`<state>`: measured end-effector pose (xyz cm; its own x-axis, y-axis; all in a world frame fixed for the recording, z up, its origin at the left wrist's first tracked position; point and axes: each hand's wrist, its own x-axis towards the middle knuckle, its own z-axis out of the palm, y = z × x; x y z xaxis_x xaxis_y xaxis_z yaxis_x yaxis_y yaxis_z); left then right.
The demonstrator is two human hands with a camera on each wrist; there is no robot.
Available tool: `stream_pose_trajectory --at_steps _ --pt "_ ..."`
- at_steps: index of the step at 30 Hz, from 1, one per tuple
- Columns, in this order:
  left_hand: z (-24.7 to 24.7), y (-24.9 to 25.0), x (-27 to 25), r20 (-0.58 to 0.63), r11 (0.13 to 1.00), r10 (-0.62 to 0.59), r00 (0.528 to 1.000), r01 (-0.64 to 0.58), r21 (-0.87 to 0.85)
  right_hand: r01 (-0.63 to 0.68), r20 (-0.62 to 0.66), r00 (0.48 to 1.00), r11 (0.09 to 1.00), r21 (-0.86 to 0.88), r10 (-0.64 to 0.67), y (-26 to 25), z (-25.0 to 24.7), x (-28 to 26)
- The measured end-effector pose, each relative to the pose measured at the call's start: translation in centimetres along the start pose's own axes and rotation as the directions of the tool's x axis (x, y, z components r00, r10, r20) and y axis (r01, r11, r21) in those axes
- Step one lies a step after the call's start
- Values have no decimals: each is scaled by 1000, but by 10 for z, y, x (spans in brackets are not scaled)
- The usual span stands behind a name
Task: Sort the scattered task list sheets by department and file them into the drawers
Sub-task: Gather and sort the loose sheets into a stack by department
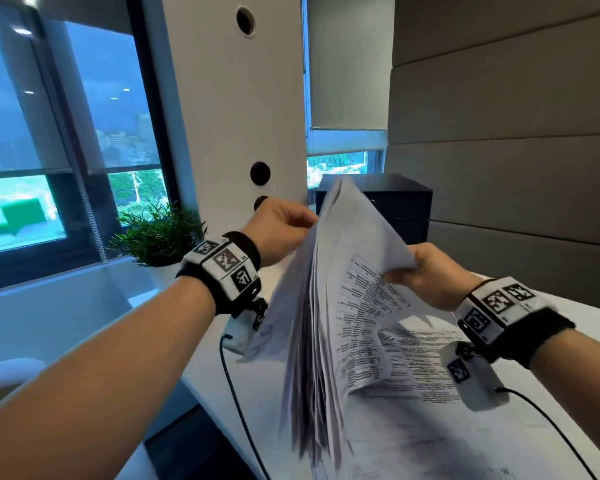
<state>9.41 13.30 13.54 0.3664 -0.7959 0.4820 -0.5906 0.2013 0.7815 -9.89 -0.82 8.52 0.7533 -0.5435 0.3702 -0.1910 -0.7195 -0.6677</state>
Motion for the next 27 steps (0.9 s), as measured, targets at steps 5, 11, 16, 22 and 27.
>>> stream_pose_trajectory --at_steps 5,11,16,22,27 --pt "0 -25 4 -25 969 -150 988 142 -203 -95 -30 995 986 -138 92 8 5 12" --pt "8 -90 -15 83 852 -493 866 461 249 -261 -244 941 961 -90 233 35 -13 12" --pt "30 -116 -23 213 762 -637 741 563 320 -333 -224 925 940 -80 308 51 -16 10" --pt "26 -102 -26 89 740 -659 747 665 -100 -221 -26 975 957 -189 220 37 -23 10" --pt "8 -114 -26 -10 710 -647 763 597 -373 -91 -27 996 962 -259 87 19 -27 30"
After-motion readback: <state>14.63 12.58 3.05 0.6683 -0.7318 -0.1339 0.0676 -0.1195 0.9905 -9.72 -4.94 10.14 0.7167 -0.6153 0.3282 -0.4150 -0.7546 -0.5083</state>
